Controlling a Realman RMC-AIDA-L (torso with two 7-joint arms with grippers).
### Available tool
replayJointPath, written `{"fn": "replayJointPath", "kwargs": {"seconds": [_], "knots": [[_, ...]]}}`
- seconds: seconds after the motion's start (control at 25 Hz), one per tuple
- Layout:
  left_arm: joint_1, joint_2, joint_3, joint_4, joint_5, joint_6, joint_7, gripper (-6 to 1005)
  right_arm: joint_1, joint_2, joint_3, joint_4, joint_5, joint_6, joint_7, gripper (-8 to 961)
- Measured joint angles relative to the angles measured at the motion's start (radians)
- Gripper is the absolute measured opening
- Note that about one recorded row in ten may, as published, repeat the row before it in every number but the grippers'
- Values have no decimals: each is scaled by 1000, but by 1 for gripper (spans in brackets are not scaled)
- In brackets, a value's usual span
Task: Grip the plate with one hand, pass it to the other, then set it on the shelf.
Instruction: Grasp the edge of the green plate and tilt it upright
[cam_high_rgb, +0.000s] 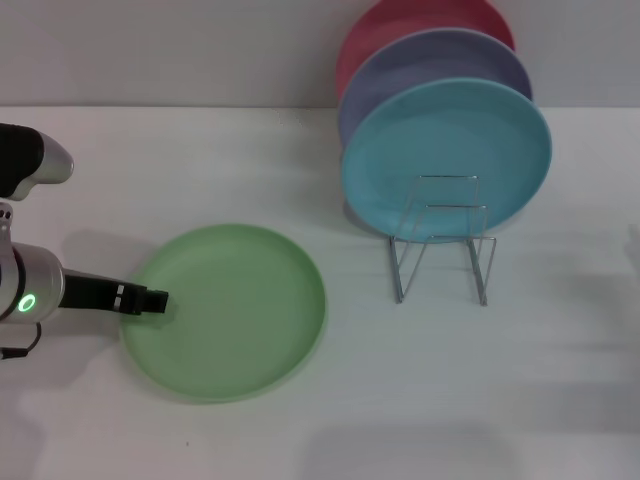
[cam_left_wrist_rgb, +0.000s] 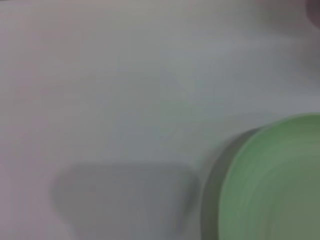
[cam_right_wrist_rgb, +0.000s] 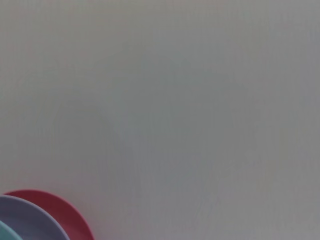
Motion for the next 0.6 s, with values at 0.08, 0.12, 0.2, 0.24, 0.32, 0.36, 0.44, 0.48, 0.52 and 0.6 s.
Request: {"fn": "replayJointPath", "kwargs": {"seconds": [0.08, 0.12, 0.2, 0.24, 0.32, 0.36, 0.44, 0.48, 0.52, 0.6], "knots": [[-8, 0, -2, 8, 0, -13, 1, 794, 0, 0, -1, 0, 0, 0, 0, 726], [-15, 1, -2, 16, 0, -24, 3, 793, 0, 0, -1, 0, 0, 0, 0, 725], [-27, 1, -3, 28, 2, -37, 4, 755, -1, 0, -2, 0, -3, 0, -1, 723], [-35, 2, -2, 37, 5, -45, 5, 719, -1, 0, -2, 0, -5, 0, -1, 722], [-35, 1, -2, 39, 6, -45, 6, 648, -2, 0, -2, 1, -11, 2, -2, 720], [-36, 1, -2, 39, 6, -45, 6, 612, -3, 0, -2, 1, -12, 3, -2, 719], [-35, 0, -2, 34, 6, -42, 6, 518, -3, 0, -2, 1, -14, 4, -2, 717], [-34, 0, -2, 28, 5, -41, 6, 470, -3, 0, -2, 1, -14, 4, -2, 716], [-33, 0, -1, 23, 5, -39, 6, 423, -3, 0, -2, 1, -14, 4, -2, 715], [-31, 0, 2, 13, 5, -38, 6, 337, -4, 0, -2, 1, -15, 4, -2, 713]]}}
